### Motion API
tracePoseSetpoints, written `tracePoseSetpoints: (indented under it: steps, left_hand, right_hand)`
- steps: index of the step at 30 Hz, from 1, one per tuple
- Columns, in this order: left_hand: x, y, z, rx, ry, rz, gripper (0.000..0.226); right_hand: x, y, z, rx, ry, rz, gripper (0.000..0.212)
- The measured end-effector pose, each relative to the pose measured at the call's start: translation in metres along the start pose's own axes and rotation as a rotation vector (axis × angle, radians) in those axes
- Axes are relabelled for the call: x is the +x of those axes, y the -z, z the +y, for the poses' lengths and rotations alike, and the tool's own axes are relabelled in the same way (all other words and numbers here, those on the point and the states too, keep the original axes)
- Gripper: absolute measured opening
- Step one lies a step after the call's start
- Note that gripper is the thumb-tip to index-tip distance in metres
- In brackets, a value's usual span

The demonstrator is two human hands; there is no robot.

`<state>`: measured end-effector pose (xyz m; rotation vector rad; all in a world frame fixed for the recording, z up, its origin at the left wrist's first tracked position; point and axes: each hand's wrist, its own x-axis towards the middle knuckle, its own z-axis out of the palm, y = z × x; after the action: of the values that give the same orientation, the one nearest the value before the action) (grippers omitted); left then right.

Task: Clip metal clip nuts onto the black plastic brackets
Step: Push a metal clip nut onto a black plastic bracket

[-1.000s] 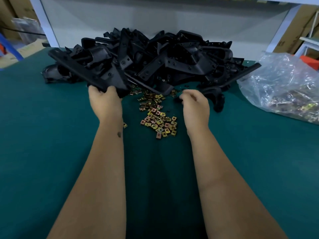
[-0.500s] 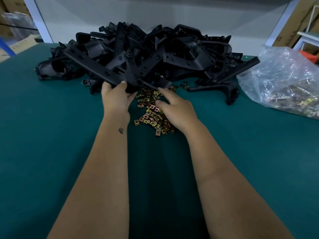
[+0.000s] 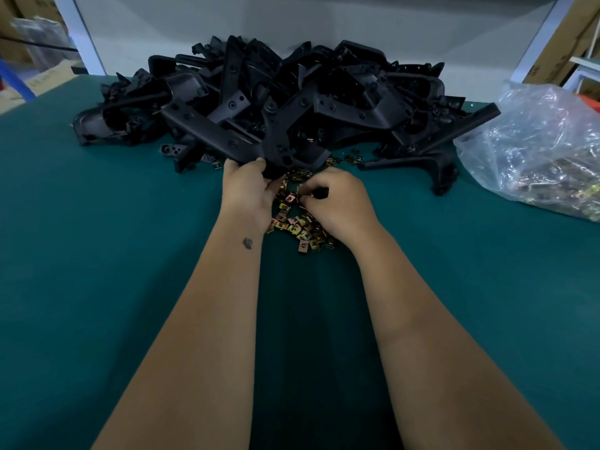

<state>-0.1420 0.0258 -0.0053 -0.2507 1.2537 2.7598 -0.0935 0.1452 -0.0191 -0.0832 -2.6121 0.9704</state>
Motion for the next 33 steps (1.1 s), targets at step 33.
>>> tracePoseSetpoints:
  steps: [33]
  left_hand:
    - [0.002, -0.005, -0.010, 0.114, 0.046, -0.125, 0.021]
  right_hand:
    - [0.002, 0.017, -0.009, 1.246, -0.345, 0.298, 0.016]
